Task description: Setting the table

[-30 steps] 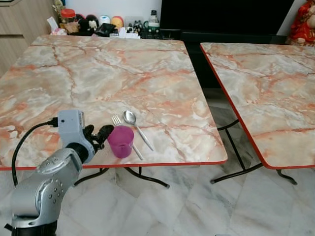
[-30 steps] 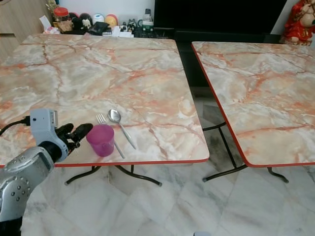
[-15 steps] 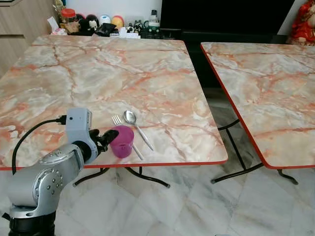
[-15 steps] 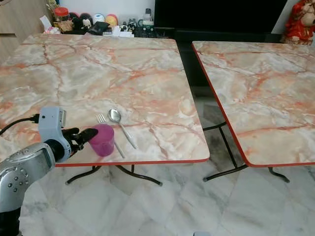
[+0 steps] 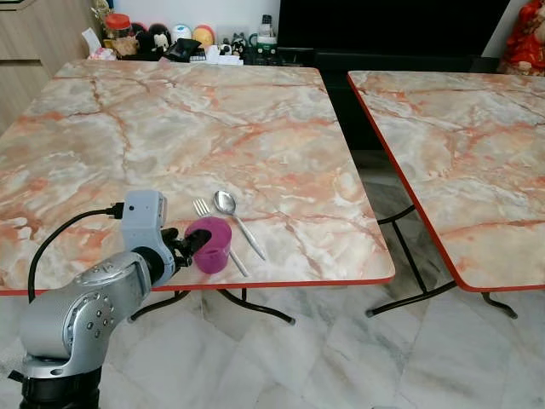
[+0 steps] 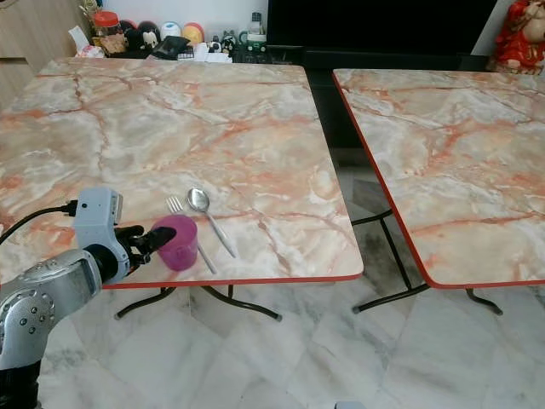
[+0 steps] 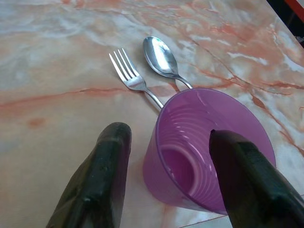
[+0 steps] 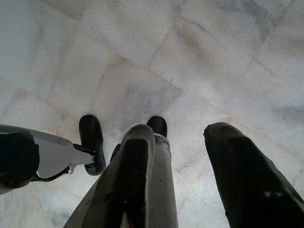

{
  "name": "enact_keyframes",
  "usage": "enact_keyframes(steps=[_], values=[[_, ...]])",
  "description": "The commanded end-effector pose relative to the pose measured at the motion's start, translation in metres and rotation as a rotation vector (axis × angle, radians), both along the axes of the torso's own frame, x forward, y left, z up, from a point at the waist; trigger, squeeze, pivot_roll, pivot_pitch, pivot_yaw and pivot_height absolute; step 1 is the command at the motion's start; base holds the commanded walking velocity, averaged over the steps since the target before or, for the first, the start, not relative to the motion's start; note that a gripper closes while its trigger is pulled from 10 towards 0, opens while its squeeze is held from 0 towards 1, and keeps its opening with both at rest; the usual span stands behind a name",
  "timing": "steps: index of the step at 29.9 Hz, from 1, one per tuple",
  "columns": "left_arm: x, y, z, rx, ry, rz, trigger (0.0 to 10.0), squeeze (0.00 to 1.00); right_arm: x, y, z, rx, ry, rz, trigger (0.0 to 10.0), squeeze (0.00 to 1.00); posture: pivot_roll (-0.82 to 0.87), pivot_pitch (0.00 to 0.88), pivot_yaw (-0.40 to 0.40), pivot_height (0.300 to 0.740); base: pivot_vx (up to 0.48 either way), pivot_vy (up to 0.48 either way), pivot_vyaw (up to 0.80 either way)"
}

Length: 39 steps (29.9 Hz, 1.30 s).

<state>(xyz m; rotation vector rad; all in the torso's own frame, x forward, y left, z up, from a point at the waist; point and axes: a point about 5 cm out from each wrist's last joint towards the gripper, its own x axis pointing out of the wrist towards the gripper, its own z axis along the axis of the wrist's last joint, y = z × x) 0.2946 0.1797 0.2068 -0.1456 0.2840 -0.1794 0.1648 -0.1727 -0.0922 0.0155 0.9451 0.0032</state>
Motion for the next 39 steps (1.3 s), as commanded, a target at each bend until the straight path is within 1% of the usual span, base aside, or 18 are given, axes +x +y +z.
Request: enact_keyframes(steps=[1,4,5,6,7,8,10,19,39], values=[[-0.0004,-0.0025,0.0056,0.026,-0.017,0.002,10.0,0.0,-0.0085,-0.0018,-0.0036,0.001,0.032,-0.013,10.0,0.0,0.17,0.143,-0.025,0.74,0.0,0.0,0.0],[0.0,-0.0026,0.0054,0.036,-0.018,0.005,10.0,0.0,-0.0086,-0.0018,-0.0037,0.001,0.033,-0.014,10.0,0.0,0.17,0.143,-0.025,0.74,0.0,0.0,0.0],[0.0001,-0.0026,0.0053,0.041,-0.018,0.005,6.9,0.0,-0.0086,-0.0018,-0.0037,0.001,0.033,-0.014,10.0,0.0,0.17,0.144,-0.025,0.74,0.0,0.0,0.0],[0.0001,-0.0026,0.0052,0.043,-0.018,0.005,6.9,0.0,-0.0086,-0.0018,-0.0037,0.001,0.033,-0.014,10.0,0.0,0.17,0.144,-0.025,0.74,0.0,0.0,0.0],[0.0001,-0.0025,0.005,0.047,-0.018,0.006,4.6,0.0,-0.0085,-0.0018,-0.0037,0.001,0.033,-0.014,10.0,0.0,0.17,0.144,-0.025,0.74,0.0,0.0,0.0],[0.0002,-0.0024,0.0045,0.049,-0.017,0.007,0.2,0.0,-0.0085,-0.0017,-0.0037,0.001,0.033,-0.014,10.0,0.0,0.17,0.144,-0.024,0.74,0.0,0.0,0.0],[0.0,-0.0023,0.0037,0.049,-0.015,0.008,0.0,0.0,-0.0085,-0.0016,-0.0037,0.001,0.033,-0.013,10.0,0.0,0.17,0.145,-0.025,0.74,0.0,0.0,0.0],[0.0,-0.0028,0.0029,0.055,-0.012,0.008,0.0,0.0,-0.0083,-0.0015,-0.0036,0.002,0.032,-0.012,10.0,0.0,0.17,0.144,-0.025,0.74,0.0,0.0,0.0],[-0.0003,-0.004,-0.0001,0.099,-0.001,0.005,0.0,0.0,-0.0083,-0.0015,-0.0037,0.001,0.034,-0.01,10.0,0.0,0.17,0.145,-0.025,0.74,0.0,0.0,0.0]])
